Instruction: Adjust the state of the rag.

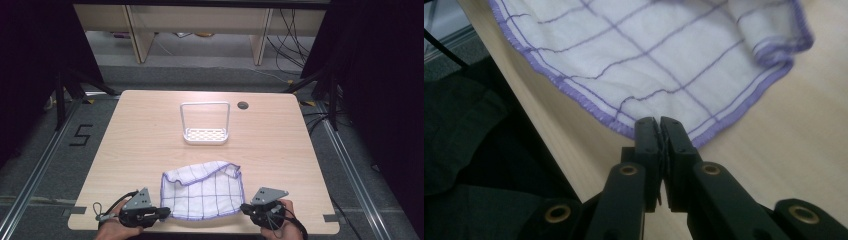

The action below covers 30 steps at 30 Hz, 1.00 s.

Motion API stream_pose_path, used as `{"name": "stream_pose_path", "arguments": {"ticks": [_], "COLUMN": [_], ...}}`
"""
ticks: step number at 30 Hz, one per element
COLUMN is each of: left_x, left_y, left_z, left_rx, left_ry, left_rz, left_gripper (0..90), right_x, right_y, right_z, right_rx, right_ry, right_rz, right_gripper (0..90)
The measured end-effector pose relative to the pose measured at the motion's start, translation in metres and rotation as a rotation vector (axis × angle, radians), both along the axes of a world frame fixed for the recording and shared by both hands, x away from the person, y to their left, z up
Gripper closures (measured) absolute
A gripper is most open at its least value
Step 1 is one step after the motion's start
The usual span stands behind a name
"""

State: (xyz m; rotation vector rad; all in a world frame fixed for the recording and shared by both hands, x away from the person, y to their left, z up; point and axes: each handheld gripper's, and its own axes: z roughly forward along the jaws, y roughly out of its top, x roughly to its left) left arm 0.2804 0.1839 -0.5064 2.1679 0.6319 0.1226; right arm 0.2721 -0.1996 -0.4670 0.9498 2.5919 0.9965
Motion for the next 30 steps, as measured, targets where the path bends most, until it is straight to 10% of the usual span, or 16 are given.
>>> {"name": "stream_pose_path", "arguments": {"ticks": [8,12,17,23,30], "left_x": [0.0,-0.001,0.01,0.046,0.076], "left_y": [-0.005,-0.003,0.009,0.022,0.006], "left_z": [-0.007,-0.004,0.012,0.025,0.021], "left_rx": [0.043,0.043,-0.075,-0.099,-0.054], "left_ry": [0.01,0.009,0.003,-0.081,-0.092], "left_rz": [0.0,-0.012,0.077,0.218,0.172], "left_gripper": [83.4,71.2,54.5,46.3,39.0], "right_x": [0.002,0.0,0.007,0.054,0.119], "right_y": [0.002,0.002,-0.005,-0.007,0.003], "right_z": [-0.03,-0.026,-0.01,0.004,-0.01], "right_rx": [-0.044,-0.01,0.059,0.069,0.035], "right_ry": [0.078,0.071,0.018,-0.038,0.005], "right_rz": [0.022,-0.027,-0.085,-0.16,-0.171], "right_gripper": [85.6,69.8,55.1,49.9,48.6]}}
